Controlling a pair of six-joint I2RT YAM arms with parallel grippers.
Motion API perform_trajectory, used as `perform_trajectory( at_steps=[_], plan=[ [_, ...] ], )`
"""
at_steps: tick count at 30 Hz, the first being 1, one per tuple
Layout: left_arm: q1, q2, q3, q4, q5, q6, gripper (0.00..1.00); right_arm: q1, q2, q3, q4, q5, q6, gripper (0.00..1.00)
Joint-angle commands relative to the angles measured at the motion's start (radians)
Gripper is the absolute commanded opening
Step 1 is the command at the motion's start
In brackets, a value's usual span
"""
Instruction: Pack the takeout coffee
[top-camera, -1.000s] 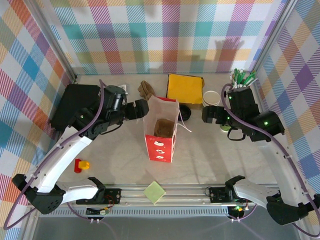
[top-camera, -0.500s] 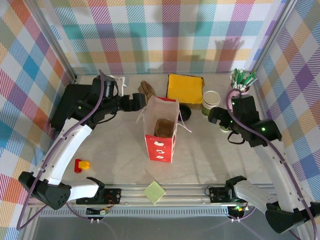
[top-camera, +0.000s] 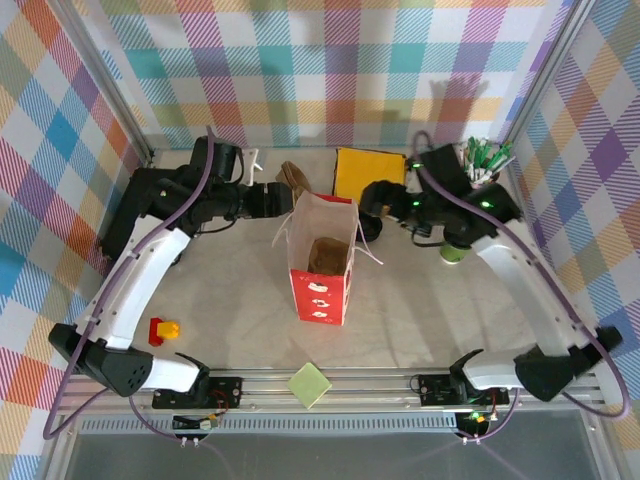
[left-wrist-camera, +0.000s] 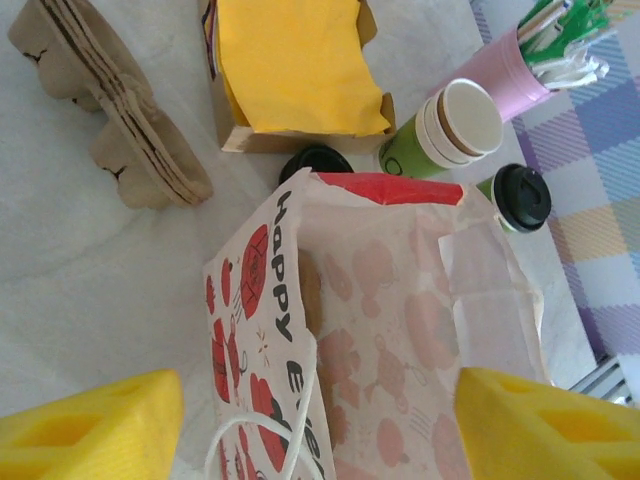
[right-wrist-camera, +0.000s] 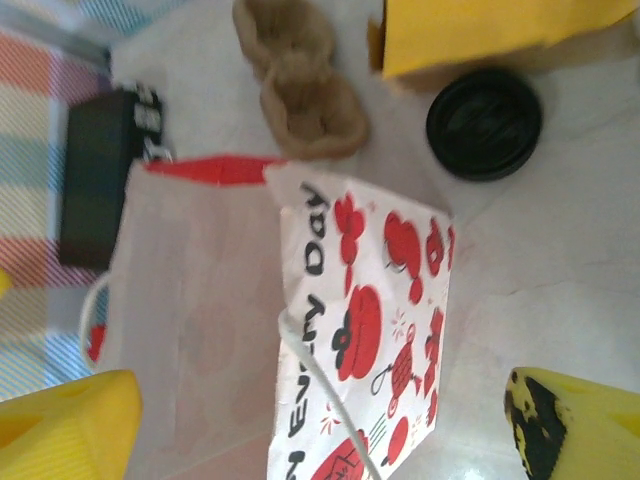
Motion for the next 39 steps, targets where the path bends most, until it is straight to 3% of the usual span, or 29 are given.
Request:
perform_trajectory(
  at_steps=[1, 4, 7, 17, 20, 26, 39],
  plan=[
    [-0.036, 0.004, 0.064, -0.068, 0.026, 0.01, 0.67, 0.062, 0.034, 0.022, 0.008, 0.015, 0.03, 0.93],
    [-0.069, 0.009, 0.076, -0.046, 0.04, -0.026, 0.63, 0.097, 0.074, 0.007, 0.022, 0.04, 0.063, 0.89],
    [-0.102, 0.015, 0.072, -0.024, 0.032, -0.041, 0.61, 0.112, 0.113, 0.01, 0.033, 0.056, 0.07, 0.8],
    [-0.11, -0.003, 0.05, 0.035, 0.021, -0.06, 0.6, 0.112, 0.184, 0.016, 0.096, 0.096, -0.038, 0.26],
    [-0.11, -0.013, 0.044, 0.036, 0.012, -0.053, 0.6, 0.121, 0.168, 0.003, 0.142, 0.086, -0.067, 0.14],
    [-0.11, -0.063, 0.011, 0.048, -0.039, -0.031, 0.6, 0.217, 0.04, -0.107, 0.337, 0.107, -0.207, 0.03],
    [-0.11, -0.127, -0.042, 0.065, -0.031, -0.027, 0.57, 0.307, -0.051, -0.189, 0.39, 0.19, -0.105, 0.0]
  ],
)
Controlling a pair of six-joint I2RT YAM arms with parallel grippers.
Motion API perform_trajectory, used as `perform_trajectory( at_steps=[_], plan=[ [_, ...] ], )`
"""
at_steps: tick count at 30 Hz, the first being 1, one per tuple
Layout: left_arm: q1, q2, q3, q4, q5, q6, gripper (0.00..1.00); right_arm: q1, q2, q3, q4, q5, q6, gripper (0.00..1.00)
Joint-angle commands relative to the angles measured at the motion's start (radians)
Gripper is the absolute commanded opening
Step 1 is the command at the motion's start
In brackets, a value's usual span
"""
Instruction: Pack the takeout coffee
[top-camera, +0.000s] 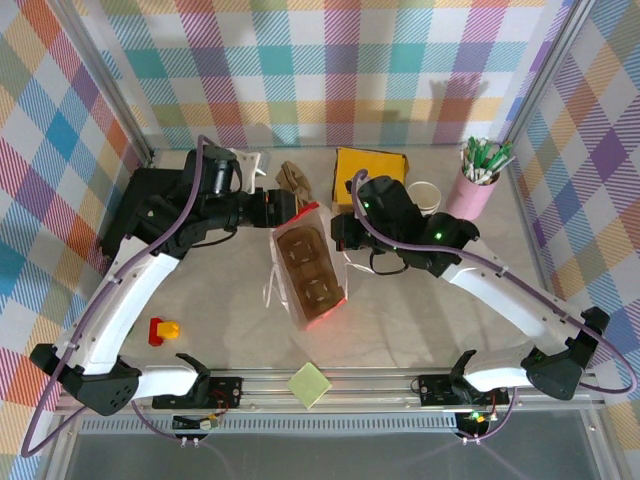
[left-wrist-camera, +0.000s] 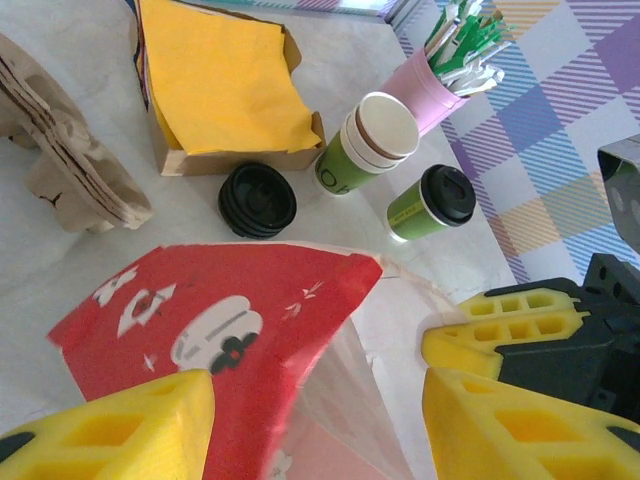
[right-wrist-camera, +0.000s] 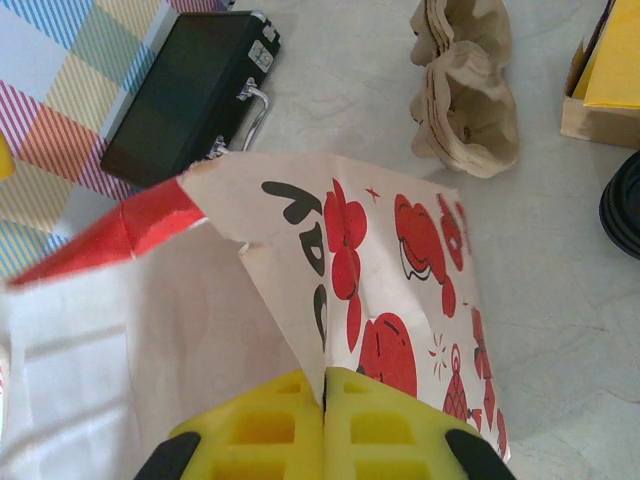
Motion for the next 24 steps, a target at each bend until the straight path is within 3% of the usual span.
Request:
perform_trajectory(
  at_steps=[1, 11, 19, 22, 24],
  plan=[
    [-0.002, -0.015, -0.011, 0.016, 0.006, 0.012, 0.57, 0.009, -0.015, 0.011, 0.025, 0.046, 0.053, 0.0],
    [-0.002, 0.05, 0.044, -0.014, 0.013, -0.028, 0.59, 0.006, -0.007, 0.032, -0.102, 0.098, 0.296, 0.01],
    [0.001, 0.087, 0.033, 0.01, 0.01, -0.069, 0.59, -0.056, -0.018, -0.047, -0.137, -0.017, 0.386, 0.01],
    [0.001, 0.106, 0.041, 0.0, -0.004, -0.08, 0.58, -0.099, -0.016, -0.052, -0.168, -0.067, 0.372, 0.07],
    [0.001, 0.119, 0.054, -0.019, -0.012, -0.079, 0.59, -0.118, -0.013, -0.026, -0.209, -0.067, 0.337, 0.18]
  ],
)
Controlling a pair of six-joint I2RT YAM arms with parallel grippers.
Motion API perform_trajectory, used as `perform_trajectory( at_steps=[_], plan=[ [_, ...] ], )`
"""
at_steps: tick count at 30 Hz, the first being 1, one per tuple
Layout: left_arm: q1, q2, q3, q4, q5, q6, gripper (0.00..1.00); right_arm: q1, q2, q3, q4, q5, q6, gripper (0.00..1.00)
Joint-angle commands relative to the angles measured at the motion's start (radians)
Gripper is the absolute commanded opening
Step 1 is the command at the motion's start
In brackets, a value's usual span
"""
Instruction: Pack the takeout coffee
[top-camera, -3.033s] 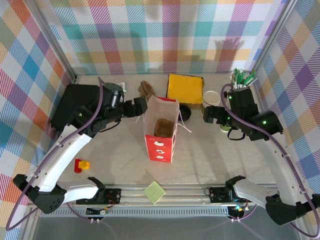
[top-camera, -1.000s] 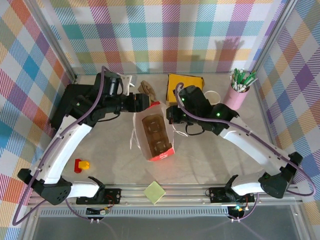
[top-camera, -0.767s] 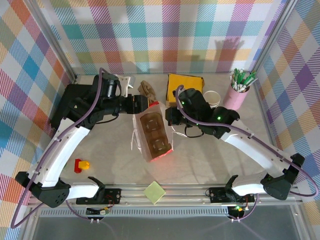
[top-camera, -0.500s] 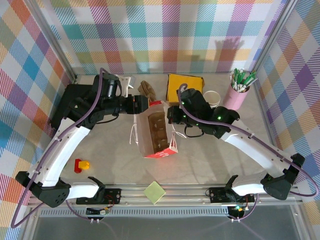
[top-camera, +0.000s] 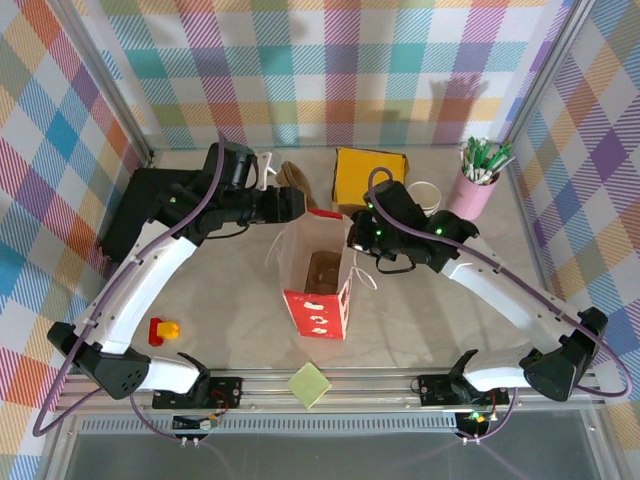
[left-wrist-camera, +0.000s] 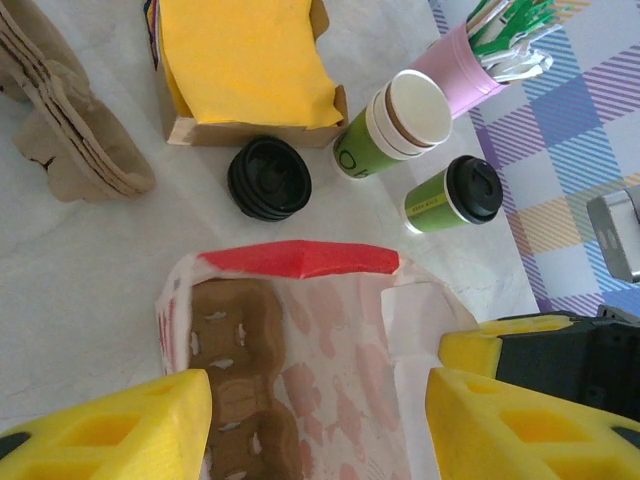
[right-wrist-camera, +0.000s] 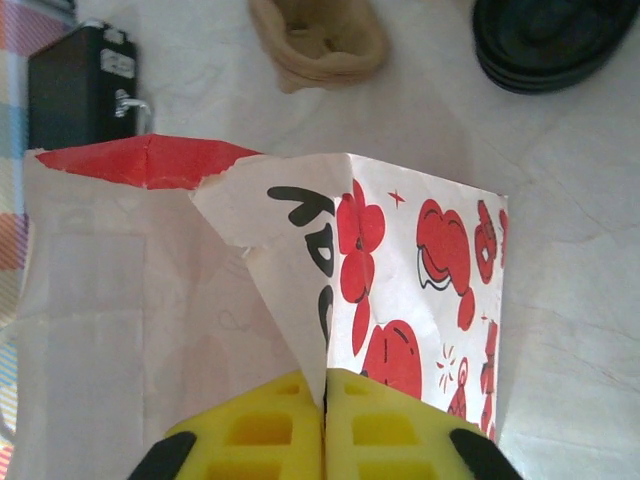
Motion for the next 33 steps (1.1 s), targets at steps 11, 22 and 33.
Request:
perform_trajectory(
  at_steps=[11, 22, 33],
  plan=[
    [0.014, 0.016, 0.051, -0.059, -0.071, 0.047, 0.74, -0.255, 0.011, 0.299, -0.489, 0.089, -0.139, 0.63],
    [0.032, 0.027, 0.023, -0.045, -0.116, 0.097, 0.76, -0.59, 0.085, 0.269, -0.54, 0.133, -0.304, 0.73],
    [0.034, 0.078, 0.028, -0.026, -0.081, 0.105, 0.75, -0.733, 0.199, 0.087, -0.213, 0.069, -0.552, 0.89]
  ],
)
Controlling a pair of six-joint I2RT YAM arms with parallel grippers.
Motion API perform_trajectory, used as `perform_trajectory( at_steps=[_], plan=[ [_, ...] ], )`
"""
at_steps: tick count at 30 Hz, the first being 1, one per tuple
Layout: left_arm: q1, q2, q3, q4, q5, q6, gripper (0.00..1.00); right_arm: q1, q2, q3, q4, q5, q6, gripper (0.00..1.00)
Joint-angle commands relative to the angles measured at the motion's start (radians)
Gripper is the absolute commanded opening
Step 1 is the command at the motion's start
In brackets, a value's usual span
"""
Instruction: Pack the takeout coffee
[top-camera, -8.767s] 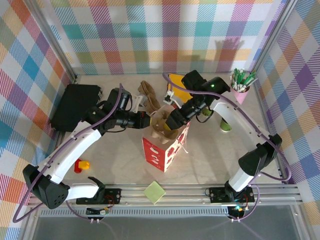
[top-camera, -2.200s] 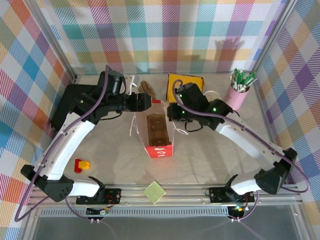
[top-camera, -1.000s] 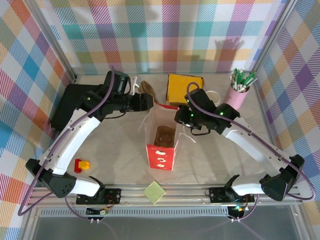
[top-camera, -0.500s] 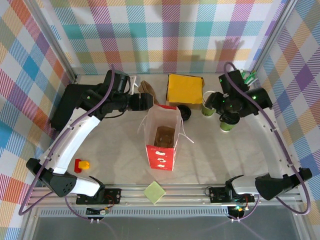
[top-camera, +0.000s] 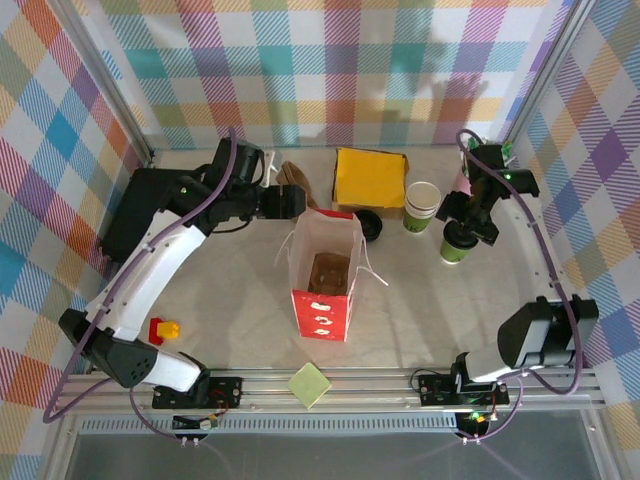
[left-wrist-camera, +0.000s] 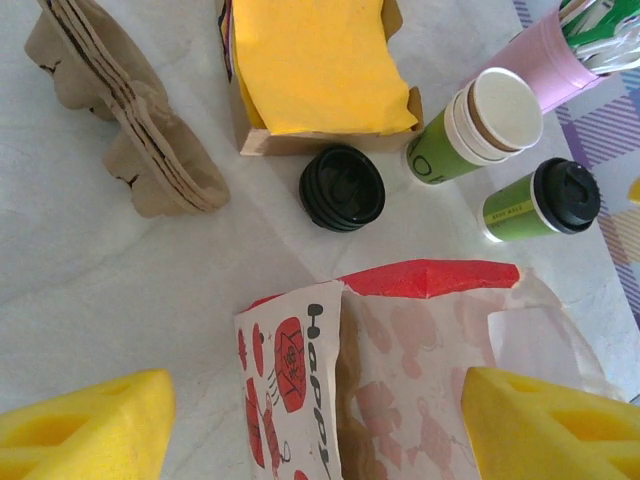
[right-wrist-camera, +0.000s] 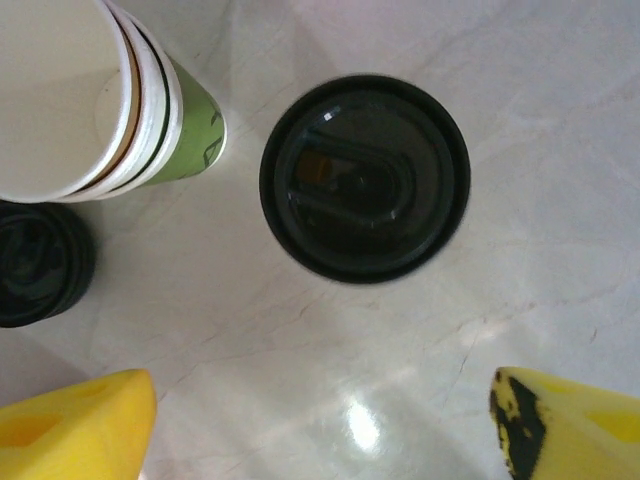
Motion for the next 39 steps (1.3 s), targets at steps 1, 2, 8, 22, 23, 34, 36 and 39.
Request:
perform_trajectory(
  at_steps=[1, 2, 8, 22, 23, 34, 36, 39],
  plan=[
    [0.01, 0.014, 0.002, 0.0, 0.025, 0.013, 0.75, -0.017, 0.047, -0.021, 0.121, 0.001, -0.137, 0.89],
    [0.01, 0.015, -0.001, 0.001, 0.03, 0.013, 0.75, -0.024, 0.064, -0.025, 0.133, 0.01, -0.154, 0.91],
    [0.01, 0.021, -0.001, -0.013, 0.035, 0.016, 0.75, -0.068, 0.138, -0.008, 0.161, -0.003, -0.234, 0.92],
    [0.01, 0.03, -0.001, -0.022, 0.035, 0.007, 0.74, -0.137, 0.206, -0.049, 0.18, -0.099, -0.284, 0.89],
    [0.01, 0.03, -0.003, -0.024, 0.035, 0.007, 0.74, -0.137, 0.208, -0.049, 0.178, -0.098, -0.286, 0.89],
    [0.01, 0.022, -0.017, -0.03, 0.026, -0.001, 0.74, -0.15, 0.211, -0.068, 0.166, -0.098, -0.281, 0.85],
    [0.01, 0.02, -0.018, -0.03, 0.026, -0.001, 0.74, -0.151, 0.212, -0.071, 0.166, -0.098, -0.276, 0.84],
    [0.01, 0.017, -0.02, -0.03, 0.023, -0.001, 0.74, -0.151, 0.209, -0.077, 0.159, -0.09, -0.273, 0.83]
  ],
)
